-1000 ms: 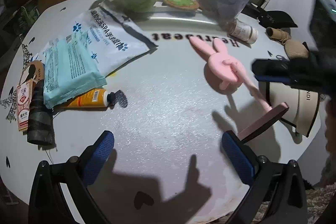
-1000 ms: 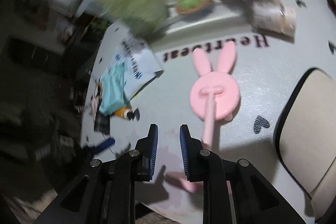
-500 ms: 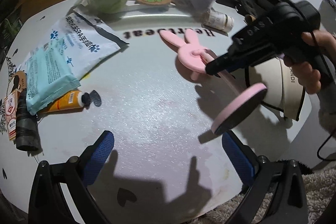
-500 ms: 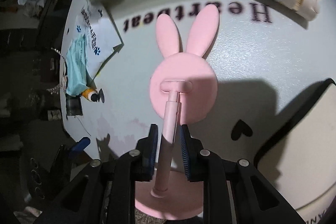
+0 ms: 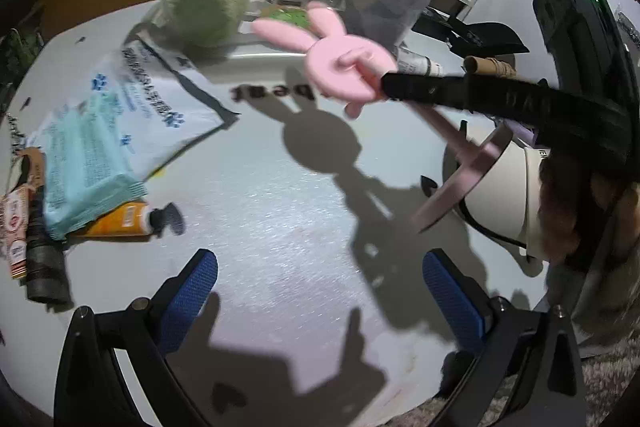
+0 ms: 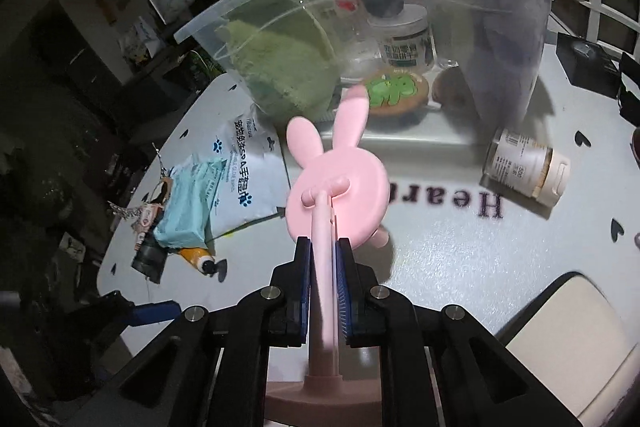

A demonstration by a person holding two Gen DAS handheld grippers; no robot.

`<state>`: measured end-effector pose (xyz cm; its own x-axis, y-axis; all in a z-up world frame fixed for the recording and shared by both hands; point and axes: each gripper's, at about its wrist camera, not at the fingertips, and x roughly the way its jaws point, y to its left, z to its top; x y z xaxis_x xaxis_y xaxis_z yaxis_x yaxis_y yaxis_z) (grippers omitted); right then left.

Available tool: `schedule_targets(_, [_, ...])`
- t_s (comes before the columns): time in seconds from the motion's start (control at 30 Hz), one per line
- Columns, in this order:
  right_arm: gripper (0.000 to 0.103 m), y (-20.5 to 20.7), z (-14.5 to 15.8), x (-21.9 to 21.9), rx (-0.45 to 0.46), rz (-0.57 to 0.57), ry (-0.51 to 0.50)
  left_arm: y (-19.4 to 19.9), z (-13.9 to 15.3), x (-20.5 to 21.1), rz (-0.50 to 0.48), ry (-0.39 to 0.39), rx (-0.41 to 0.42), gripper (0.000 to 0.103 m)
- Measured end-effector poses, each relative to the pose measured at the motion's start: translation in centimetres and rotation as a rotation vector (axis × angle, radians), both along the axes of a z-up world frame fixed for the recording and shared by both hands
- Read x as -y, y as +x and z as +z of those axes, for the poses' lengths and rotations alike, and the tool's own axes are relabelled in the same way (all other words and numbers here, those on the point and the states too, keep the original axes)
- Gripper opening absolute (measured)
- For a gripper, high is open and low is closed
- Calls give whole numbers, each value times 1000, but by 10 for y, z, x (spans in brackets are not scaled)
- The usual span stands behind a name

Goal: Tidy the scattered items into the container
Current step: 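Lift the pink bunny stand by its stem with the right tool, then carry the pink bunny stand upward past the left tool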

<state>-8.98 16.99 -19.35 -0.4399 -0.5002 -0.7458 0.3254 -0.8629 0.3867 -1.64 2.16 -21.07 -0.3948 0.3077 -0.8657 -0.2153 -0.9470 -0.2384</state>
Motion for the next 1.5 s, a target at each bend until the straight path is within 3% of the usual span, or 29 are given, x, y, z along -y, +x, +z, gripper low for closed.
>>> schedule_targets(0.27, [14, -5, -8, -12, 104, -103, -162, -7, -27, -35, -69, -18, 37, 103])
schedule_targets(0.57, [14, 9, 18, -18, 73, -31, -180, -29, -48, -17, 69, 19, 87, 103])
schedule_targets(0.67, [14, 18, 22, -16, 57, 14, -138, -36, -57, -10, 105, 23, 101, 103])
schedule_targets(0.87, [14, 32, 24, -12, 19, 70, -26, -38, -58, -26, 35, -97, 21, 103])
schedule_targets(1.13, [14, 52, 27, 0, -108, 135, 210, -47, -74, -29, 10, -246, -65, 103])
schedule_targets(1.33, [14, 52, 14, -8, -73, 98, 198, -36, -71, -27, -35, -307, -118, 103])
schedule_targets(1.5, [14, 65, 8, 0, -74, 138, 234, -29, -72, 5, 47, -275, -70, 103])
